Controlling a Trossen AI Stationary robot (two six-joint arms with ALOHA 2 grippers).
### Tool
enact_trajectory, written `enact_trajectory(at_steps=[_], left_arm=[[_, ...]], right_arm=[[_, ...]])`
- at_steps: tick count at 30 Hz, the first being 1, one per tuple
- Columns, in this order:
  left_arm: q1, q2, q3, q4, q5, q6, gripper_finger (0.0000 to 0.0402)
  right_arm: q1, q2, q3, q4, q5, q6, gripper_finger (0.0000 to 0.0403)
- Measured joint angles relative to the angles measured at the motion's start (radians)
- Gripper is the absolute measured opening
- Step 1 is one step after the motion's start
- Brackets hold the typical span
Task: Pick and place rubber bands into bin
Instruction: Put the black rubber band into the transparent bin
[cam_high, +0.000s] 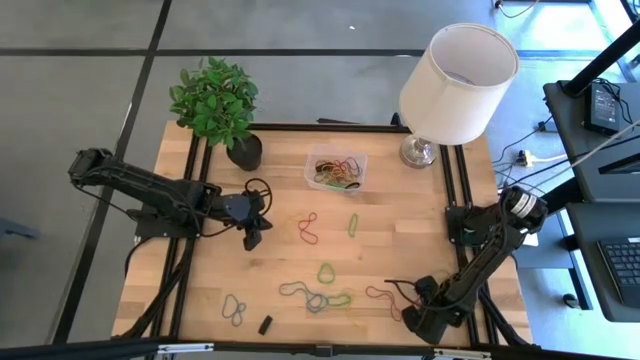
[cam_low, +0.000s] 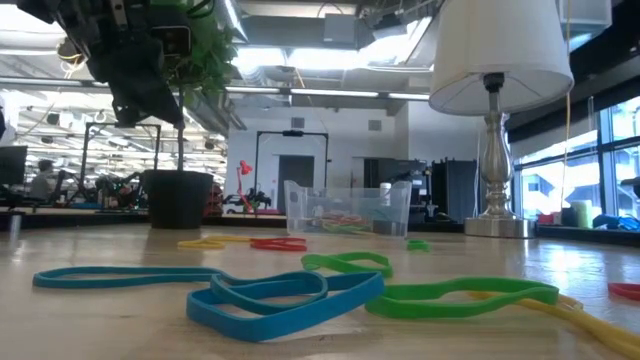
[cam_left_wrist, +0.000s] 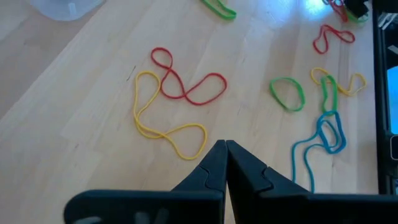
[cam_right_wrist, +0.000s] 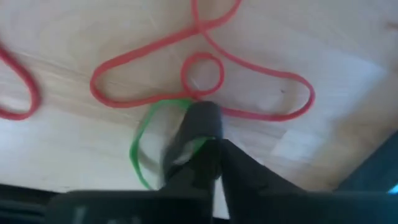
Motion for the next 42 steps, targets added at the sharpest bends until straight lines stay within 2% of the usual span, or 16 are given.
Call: enact_trajectory(at_steps=[2,6,11,15,20,25,31,37,42], left_arm=[[0.000,0.000,0.000,0.001,0.000,0.000,0.0002],[0.000,0.000,0.000,-0.002,-0.001,0.001,0.0003],[0.000,0.000,0.000,-0.005,-0.003,0.074,0.0002],[0.000,0.000,0.000,-0.005,0.029,0.161,0.0003],[0.003,0.000,0.000,-0.007,0.040,0.237,0.0002],[0.003,0.000,0.000,-0.007,0.041,0.240,0.0002],[0.002,0.000,0.000,0.000,0.042,0.253,0.0003],[0.002,0.000,0.000,0.000,0.042,0.254,0.0008],[0.002,0.000,0.000,0.000,0.042,0.226,0.0006]], right_arm=[[0.000,-0.003,0.002,-0.001,0.001,0.001,0.0008],[-0.003,-0.025,0.050,-0.043,0.058,0.000,0.0008],[-0.032,-0.025,0.189,-0.269,0.074,-0.005,0.0005],[-0.075,-0.025,0.314,-0.449,0.151,-0.054,0.0003],[-0.172,-0.026,0.433,-0.573,0.277,-0.180,0.0002],[-0.327,-0.026,0.505,-0.573,0.401,-0.435,0.0002],[-0.557,-0.026,0.562,-0.484,0.499,-0.865,0.0001],[-0.805,-0.026,0.599,-0.304,0.510,-1.294,0.0001],[-0.989,-0.023,0.618,-0.159,0.510,-1.523,0.0000]])
